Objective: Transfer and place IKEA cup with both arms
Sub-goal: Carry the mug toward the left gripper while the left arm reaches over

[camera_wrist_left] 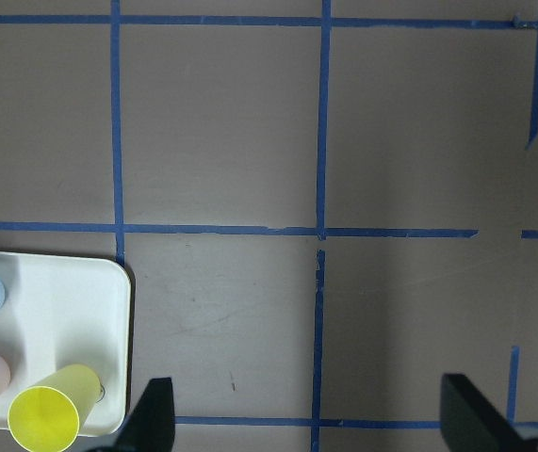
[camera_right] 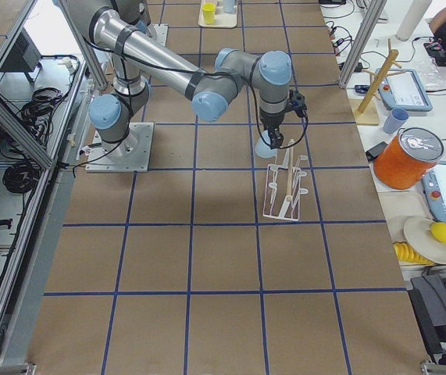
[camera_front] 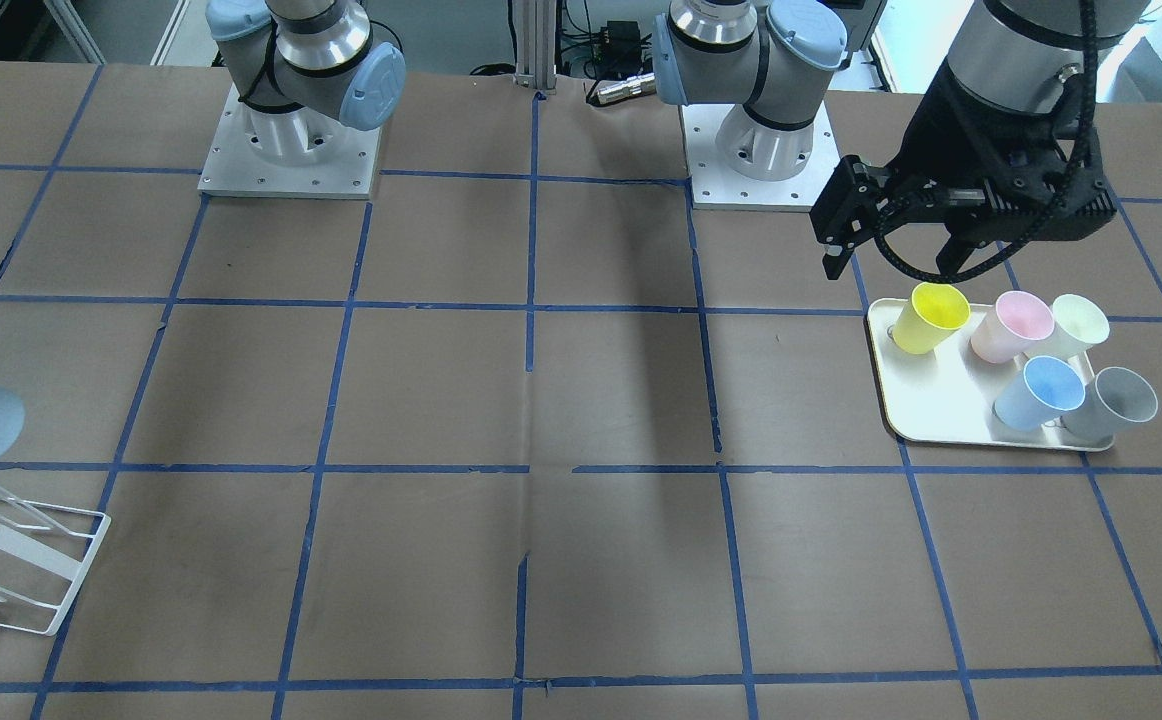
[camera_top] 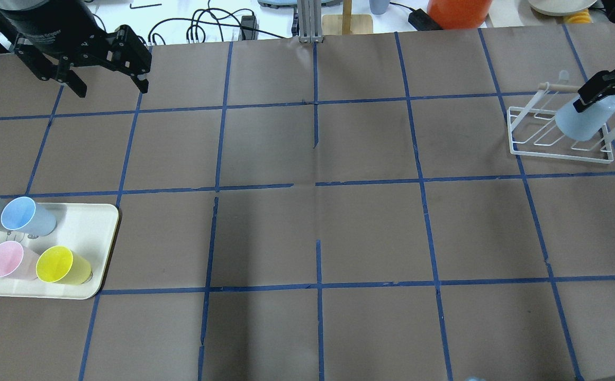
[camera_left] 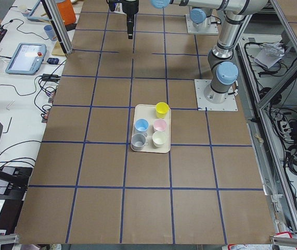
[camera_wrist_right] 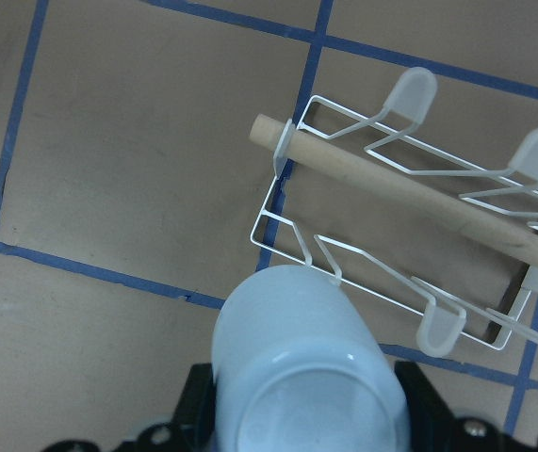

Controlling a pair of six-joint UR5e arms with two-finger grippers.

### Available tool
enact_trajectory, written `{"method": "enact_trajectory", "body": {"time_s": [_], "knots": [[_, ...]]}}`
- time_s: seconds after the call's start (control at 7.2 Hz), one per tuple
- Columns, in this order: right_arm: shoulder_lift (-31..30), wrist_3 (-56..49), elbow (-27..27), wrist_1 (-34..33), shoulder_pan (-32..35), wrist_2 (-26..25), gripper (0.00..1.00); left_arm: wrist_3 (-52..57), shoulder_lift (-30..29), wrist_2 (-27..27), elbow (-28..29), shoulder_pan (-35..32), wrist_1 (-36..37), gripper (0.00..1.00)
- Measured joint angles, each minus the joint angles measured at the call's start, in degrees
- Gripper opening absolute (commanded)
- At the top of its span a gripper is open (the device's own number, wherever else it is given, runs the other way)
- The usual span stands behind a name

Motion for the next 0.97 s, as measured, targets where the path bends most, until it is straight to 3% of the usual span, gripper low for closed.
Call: {"method": "enact_trajectory", "body": {"time_s": [0.28,0.56,0.97], "knots": [[-2.4,-0.1,-1.9,5.0,0.1,0.2,0.28,0.3,0.3,-0.3,0.0,0.3,0.0,1.0],[-4.5,1.3,-4.4,11.4,2.8,3.3,0.28,0.5,0.8,-5.7,-0.1,2.2,0.0,1.0],[-3.9,14.7,-4.8,14.4,10.9,22.0,0.28,0.6,1.8,-28.1,-1.4,11.6,-0.1,1.0]]}}
